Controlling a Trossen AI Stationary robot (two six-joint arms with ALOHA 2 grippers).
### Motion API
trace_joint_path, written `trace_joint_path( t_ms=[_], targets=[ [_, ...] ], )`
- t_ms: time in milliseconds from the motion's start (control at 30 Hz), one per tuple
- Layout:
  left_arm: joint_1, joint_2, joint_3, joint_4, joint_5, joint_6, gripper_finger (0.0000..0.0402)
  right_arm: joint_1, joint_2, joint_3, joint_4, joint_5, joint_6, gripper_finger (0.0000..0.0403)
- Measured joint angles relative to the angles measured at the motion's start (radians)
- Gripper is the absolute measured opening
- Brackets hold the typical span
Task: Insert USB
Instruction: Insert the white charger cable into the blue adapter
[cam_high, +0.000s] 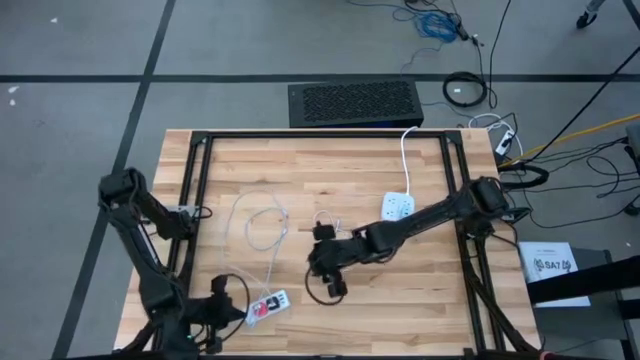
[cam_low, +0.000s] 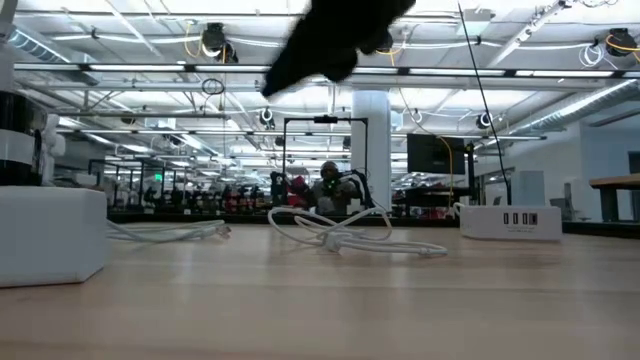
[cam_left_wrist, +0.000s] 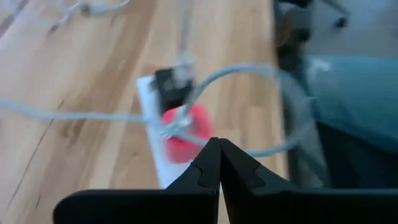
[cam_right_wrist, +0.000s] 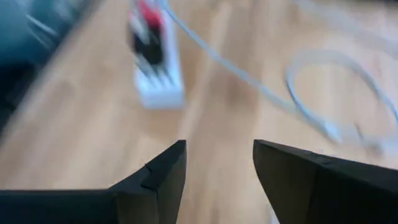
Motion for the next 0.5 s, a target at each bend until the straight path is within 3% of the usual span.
trace_joint_path(
  t_ms=[233, 400, 500],
  targets=[
    [-0.052, -0.081, 0.117, 0.012, 0.016, 0.171, 0.0011, -0.056, 0.011, -0.007, -0.271, 0.094, 0.081, 0.0178],
    [-0.08, -0.129, 0.173, 0.007, 0.011, 0.256, 0.0011, -0.075, 0.012, -0.048, -0.216, 0.045, 0.094, 0.0178],
    [-0.077, -0.174, 0.183, -0.038, -0.064, 0.325, 0.0011, -0.076, 0.012, -0.053, -0.149, 0.01, 0.089, 0.0178]
  ],
)
